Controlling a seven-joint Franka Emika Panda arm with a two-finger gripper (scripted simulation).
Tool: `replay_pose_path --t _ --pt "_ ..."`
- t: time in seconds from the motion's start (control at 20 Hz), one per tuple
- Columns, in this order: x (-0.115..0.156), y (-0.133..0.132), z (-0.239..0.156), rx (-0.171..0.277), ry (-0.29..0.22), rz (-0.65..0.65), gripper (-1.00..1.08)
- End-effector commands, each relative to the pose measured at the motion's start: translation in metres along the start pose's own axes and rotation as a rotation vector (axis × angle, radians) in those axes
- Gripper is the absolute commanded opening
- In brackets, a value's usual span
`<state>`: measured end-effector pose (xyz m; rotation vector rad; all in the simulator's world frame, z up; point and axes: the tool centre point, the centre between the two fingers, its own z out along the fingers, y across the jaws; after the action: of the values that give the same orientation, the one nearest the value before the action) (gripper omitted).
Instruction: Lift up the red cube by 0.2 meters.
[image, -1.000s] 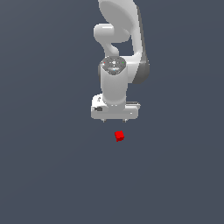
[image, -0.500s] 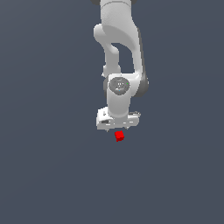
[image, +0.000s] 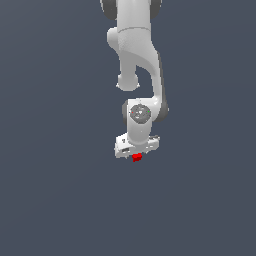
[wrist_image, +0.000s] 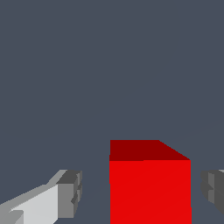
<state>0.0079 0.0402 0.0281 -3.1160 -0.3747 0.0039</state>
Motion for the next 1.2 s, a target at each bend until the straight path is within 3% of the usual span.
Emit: replay_pose_path --t 0.0,0.15,0.2,0.8,1.15 --pt "0.002 -0.001 0.006 -0.002 0.002 -0.013 1.00" --pt "0.002 -0.001 0.008 -0.003 0.002 -0.018 1.00" --pt "0.002 -0.001 0.008 -0.003 0.002 -0.018 -1.00" --pt "0.002 -0.001 0.007 -0.003 0.002 -0.017 -1.00" --pt "0.001 -0.001 -0.016 -0.003 0.002 -0.017 -1.00"
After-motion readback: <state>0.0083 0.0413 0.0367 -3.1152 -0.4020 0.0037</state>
